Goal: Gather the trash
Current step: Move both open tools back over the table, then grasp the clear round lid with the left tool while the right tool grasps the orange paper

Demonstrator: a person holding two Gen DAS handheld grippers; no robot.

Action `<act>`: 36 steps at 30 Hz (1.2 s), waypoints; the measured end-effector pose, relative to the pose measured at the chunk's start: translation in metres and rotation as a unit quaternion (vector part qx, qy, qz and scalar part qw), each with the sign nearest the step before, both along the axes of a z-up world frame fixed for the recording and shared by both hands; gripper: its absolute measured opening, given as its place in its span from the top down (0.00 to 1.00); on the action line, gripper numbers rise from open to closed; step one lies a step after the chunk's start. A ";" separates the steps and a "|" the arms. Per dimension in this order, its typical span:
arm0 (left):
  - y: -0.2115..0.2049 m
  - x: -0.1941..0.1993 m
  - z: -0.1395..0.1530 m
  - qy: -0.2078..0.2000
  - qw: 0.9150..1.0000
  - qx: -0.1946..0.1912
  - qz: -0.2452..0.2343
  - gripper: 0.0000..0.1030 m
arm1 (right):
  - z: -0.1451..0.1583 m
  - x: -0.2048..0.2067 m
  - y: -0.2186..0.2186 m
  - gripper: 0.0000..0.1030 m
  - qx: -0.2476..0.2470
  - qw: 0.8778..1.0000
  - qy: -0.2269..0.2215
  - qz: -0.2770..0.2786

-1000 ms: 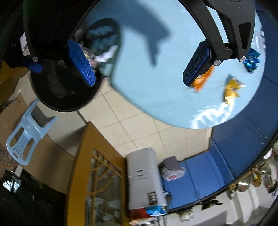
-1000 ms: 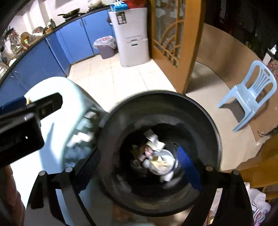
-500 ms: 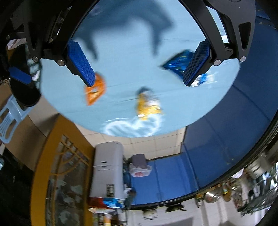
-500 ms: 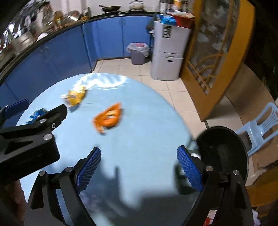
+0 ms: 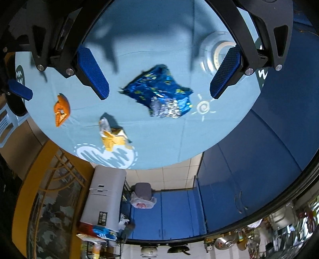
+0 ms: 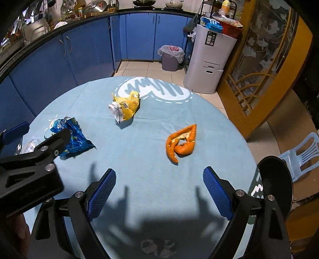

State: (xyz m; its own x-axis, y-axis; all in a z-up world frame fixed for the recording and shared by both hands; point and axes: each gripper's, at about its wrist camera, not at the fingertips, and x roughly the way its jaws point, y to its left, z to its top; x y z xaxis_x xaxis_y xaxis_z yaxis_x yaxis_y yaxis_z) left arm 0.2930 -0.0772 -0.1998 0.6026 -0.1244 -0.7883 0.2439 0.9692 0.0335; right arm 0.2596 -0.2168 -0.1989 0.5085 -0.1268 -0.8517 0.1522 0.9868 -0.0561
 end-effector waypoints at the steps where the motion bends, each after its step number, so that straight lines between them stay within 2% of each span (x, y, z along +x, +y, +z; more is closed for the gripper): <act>1: 0.004 0.000 0.000 -0.002 1.000 -0.002 0.004 0.03 | -0.001 0.001 0.000 0.16 0.000 1.000 0.001 0.000; 10: 0.041 0.007 -0.004 0.000 0.999 -0.004 0.043 0.03 | -0.009 0.013 0.006 0.16 0.015 1.000 0.005 -0.003; 23: 0.102 -0.004 -0.027 0.029 0.995 -0.042 0.090 0.03 | -0.015 0.023 0.009 0.16 0.032 0.999 -0.007 -0.011; 31: 0.123 -0.006 -0.048 0.064 0.990 -0.046 0.115 0.03 | -0.024 0.025 -0.025 0.16 0.032 0.998 -0.003 -0.052; 36: 0.124 -0.005 -0.048 0.058 0.989 -0.052 0.123 0.03 | -0.033 0.031 -0.041 0.16 0.043 0.997 0.005 -0.069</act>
